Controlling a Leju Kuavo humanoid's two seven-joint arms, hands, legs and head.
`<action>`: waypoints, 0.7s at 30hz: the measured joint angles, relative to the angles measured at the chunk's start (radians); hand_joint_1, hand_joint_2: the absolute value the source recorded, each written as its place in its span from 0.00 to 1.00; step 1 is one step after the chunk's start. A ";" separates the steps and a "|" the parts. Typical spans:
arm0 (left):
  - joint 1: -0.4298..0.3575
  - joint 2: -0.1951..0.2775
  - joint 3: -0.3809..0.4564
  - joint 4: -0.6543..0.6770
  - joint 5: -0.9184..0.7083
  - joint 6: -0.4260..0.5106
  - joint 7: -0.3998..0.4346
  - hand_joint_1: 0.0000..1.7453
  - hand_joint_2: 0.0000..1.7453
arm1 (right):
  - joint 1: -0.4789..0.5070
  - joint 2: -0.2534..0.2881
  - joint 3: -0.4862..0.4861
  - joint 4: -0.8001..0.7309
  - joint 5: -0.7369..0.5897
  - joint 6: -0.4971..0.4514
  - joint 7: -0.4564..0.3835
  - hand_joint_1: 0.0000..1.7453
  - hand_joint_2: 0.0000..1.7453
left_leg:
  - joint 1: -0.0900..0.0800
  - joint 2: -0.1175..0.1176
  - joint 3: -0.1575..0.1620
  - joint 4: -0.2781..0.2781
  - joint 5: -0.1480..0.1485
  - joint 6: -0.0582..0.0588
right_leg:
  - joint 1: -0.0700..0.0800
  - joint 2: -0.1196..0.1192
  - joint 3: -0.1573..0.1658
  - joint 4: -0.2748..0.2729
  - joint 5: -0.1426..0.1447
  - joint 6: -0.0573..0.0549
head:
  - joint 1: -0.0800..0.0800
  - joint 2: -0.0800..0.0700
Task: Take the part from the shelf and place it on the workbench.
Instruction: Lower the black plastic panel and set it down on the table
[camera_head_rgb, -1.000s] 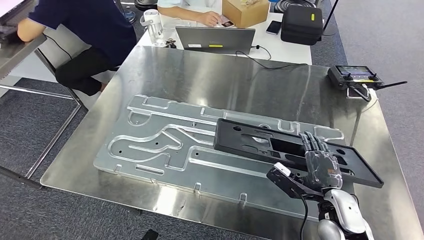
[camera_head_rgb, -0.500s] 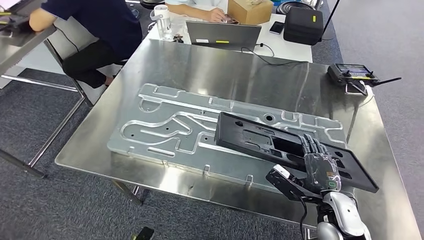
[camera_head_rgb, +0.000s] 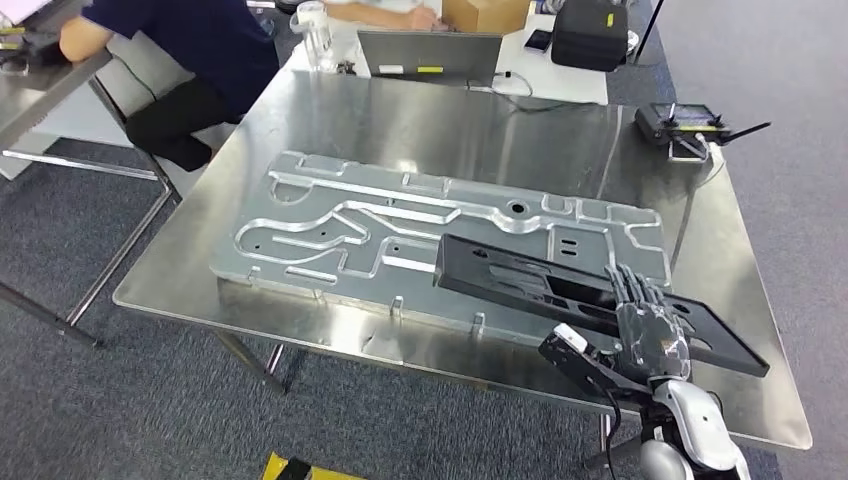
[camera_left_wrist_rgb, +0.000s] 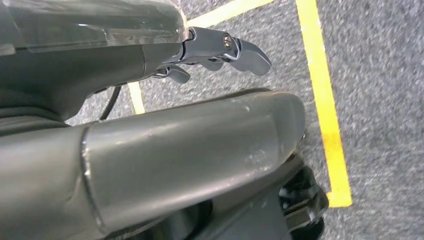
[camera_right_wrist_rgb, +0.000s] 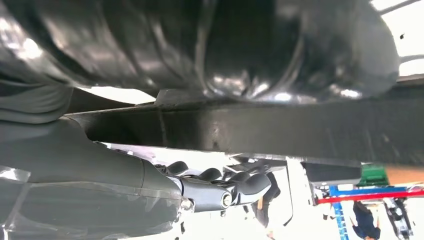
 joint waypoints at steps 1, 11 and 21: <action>0.001 0.000 0.000 0.000 0.000 0.000 0.000 0.00 0.00 | -0.002 0.000 0.000 -0.001 -0.002 0.000 0.000 0.00 0.00 | 0.001 -0.001 -0.023 0.058 -0.040 -0.003 | 0.002 -0.002 -0.006 0.000 0.004 -0.006 | 0.000 0.000; 0.001 0.005 0.002 0.000 -0.004 0.002 -0.008 0.00 0.00 | -0.016 0.001 0.000 -0.004 -0.019 0.002 0.000 0.00 0.00 | -0.009 -0.002 0.102 -0.057 -0.019 0.022 | 0.016 -0.004 -0.039 0.022 0.017 0.006 | 0.000 0.000; 0.005 0.005 0.003 0.000 -0.021 0.000 -0.012 0.00 0.00 | -0.018 0.001 -0.001 -0.011 -0.025 0.002 0.000 0.00 0.00 | 0.002 -0.003 0.145 -0.091 -0.048 0.051 | -0.005 0.002 -0.206 0.251 0.005 0.048 | 0.003 0.000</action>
